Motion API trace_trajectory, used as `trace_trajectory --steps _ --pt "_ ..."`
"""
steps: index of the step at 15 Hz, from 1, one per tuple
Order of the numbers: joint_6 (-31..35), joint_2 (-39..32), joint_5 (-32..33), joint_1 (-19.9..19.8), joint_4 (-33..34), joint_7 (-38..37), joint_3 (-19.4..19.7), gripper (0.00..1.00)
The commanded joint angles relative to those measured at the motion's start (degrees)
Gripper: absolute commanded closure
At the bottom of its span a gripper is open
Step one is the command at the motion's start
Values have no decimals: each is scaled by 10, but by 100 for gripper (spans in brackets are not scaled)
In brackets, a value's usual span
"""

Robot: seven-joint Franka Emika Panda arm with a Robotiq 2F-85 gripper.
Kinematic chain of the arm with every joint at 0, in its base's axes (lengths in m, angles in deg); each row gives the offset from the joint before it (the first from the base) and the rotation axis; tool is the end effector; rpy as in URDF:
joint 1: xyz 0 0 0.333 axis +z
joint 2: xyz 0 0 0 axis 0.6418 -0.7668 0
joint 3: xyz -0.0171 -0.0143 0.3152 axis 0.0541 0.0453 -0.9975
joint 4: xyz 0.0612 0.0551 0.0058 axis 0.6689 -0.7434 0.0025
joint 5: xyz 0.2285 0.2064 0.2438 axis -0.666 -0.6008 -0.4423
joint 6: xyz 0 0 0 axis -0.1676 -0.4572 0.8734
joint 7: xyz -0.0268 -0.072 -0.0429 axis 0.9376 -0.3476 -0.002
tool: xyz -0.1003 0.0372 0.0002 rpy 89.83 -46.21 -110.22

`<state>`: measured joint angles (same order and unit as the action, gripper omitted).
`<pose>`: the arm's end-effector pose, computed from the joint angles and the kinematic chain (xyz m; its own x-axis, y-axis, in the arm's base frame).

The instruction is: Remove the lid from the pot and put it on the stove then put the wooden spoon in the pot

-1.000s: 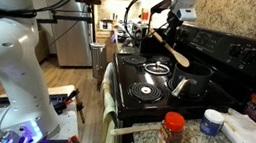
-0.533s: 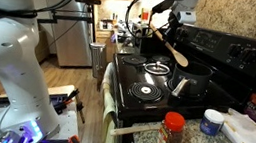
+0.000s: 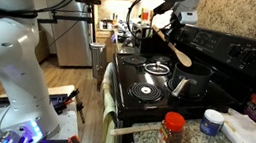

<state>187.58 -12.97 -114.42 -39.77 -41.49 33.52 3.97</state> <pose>0.6078 0.0091 0.4307 0.4880 -0.7867 -0.3781 -0.8568 -0.3490 -0.3796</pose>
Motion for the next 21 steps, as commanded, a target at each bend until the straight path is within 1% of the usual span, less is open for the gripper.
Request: trace_trajectory --steps 1,7,10,16,17,18,19,21 --pt "13 0 5 -1 4 -6 -2 89" --pt "4 -2 2 -18 20 -19 19 89" --pt "-13 -14 -4 -31 23 -24 30 90" --pt "-50 -48 -4 -41 25 -32 36 89" --pt "-49 -52 -3 -40 25 -31 35 50" --pt "-47 -56 -4 -40 25 -30 35 48" --pt "-42 -58 -7 -40 25 -27 34 43" --pt "-43 -60 -9 -40 25 -26 34 31"
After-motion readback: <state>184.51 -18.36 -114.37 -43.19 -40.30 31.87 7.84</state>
